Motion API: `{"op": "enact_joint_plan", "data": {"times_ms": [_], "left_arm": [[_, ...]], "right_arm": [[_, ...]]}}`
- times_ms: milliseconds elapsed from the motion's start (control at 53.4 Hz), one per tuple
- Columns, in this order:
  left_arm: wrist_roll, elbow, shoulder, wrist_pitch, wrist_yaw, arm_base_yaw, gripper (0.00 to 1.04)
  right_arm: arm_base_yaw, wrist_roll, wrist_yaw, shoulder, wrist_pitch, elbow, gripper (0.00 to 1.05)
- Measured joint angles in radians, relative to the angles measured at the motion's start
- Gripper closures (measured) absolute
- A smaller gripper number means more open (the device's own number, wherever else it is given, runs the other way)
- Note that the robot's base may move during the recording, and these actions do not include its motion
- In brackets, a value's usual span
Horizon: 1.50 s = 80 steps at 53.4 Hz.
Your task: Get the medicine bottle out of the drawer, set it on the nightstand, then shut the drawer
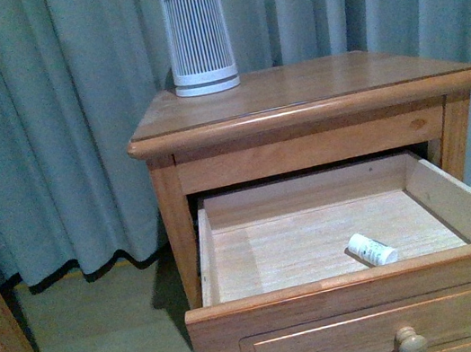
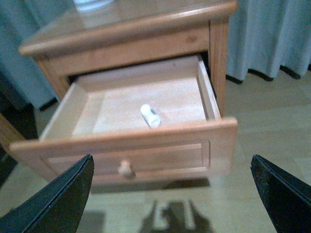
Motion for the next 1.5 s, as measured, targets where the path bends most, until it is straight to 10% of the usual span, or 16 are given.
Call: {"op": "enact_joint_plan", "data": {"times_ms": [524, 1347, 1497], "left_arm": [[0.000, 0.000, -0.001, 0.000, 0.000, 0.000, 0.05], [0.000, 0.000, -0.001, 0.000, 0.000, 0.000, 0.06], [0.000, 0.000, -0.001, 0.000, 0.000, 0.000, 0.06]], "right_arm": [[0.167, -0.140, 0.096, 1.244, 0.059, 0.874, 0.07], [0.213, -0.193, 0.140, 1.926, -0.053, 1.328, 0.07], [0.218, -0.177, 0.143, 1.915, -0.024, 1.289, 0.32]]}}
